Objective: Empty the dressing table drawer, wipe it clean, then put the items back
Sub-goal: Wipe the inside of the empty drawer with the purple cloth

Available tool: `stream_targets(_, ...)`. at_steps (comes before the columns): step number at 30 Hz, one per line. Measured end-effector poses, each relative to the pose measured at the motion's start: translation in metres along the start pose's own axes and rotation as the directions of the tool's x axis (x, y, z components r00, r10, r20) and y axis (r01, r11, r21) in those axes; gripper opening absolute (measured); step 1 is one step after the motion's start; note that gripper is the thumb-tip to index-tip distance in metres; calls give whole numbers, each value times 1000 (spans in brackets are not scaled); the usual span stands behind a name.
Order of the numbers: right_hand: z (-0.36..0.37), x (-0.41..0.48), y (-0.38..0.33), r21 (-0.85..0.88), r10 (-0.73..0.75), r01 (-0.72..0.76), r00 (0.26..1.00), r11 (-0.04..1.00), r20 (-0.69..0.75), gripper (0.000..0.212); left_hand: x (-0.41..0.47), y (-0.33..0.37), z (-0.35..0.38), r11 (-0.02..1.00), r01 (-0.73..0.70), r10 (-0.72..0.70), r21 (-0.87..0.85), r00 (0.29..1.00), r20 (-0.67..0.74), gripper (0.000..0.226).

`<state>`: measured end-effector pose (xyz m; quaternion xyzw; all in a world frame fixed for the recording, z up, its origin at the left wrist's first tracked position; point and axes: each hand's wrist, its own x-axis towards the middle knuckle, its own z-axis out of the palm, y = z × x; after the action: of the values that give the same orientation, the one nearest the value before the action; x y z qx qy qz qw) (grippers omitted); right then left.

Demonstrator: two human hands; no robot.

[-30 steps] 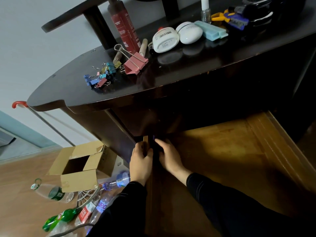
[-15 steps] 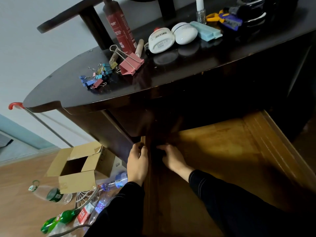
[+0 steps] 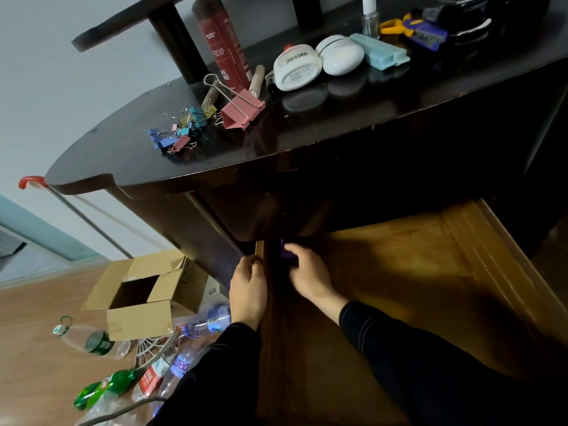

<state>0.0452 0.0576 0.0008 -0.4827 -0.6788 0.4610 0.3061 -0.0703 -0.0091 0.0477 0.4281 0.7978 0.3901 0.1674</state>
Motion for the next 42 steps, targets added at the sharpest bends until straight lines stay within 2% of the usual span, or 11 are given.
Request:
stream_targets(2,7,-4,-9,44,-102,106,991,993,-85,55,0,1,0,1000,2,-2,-2,1000,-8,15)
stream_targets(4,15,-12,-4,-32,-183,182,983,983,-28,57,-1,3,0,1000,6,-6,0,1000,-13,15)
stream_targets(8,3,-9,18,-180,-9,41,984,983,175,64,-1,2,-1,1000,1,-1,8,1000,-6,16)
stream_targets(12,5,-4,0,-34,-39,39,999,999,-10,59,-1,3,-1,1000,-1,1,1,1000,-9,16)
stream_targets(15,16,-8,-3,-8,-130,130,991,991,-1,60,-1,4,-1,1000,11,-11,-2,1000,-13,15)
stream_targets(21,8,10,6,-120,119,-99,978,988,172,61,-1,6,-1,999,7,-6,38,1000,-17,16)
stream_targets(24,5,3,8,-68,142,-129,961,989,235,63,-2,5,-2,999,6,-6,36,1000,-11,16)
stream_targets(28,3,-14,20,-9,131,-137,927,991,352,39,-2,5,-2,999,10,-9,39,1000,-14,16)
stream_targets(31,-4,-4,19,104,210,-256,922,961,326,46,-2,4,-1,1000,-1,2,29,1000,-12,16)
stream_targets(35,-4,0,13,168,211,-265,936,949,283,60,-1,2,-1,1000,-1,1,16,1000,-13,16)
stream_targets(42,-14,-14,18,167,261,-360,866,918,427,26,-1,1,-1,1000,12,-12,-1,1000,0,17)
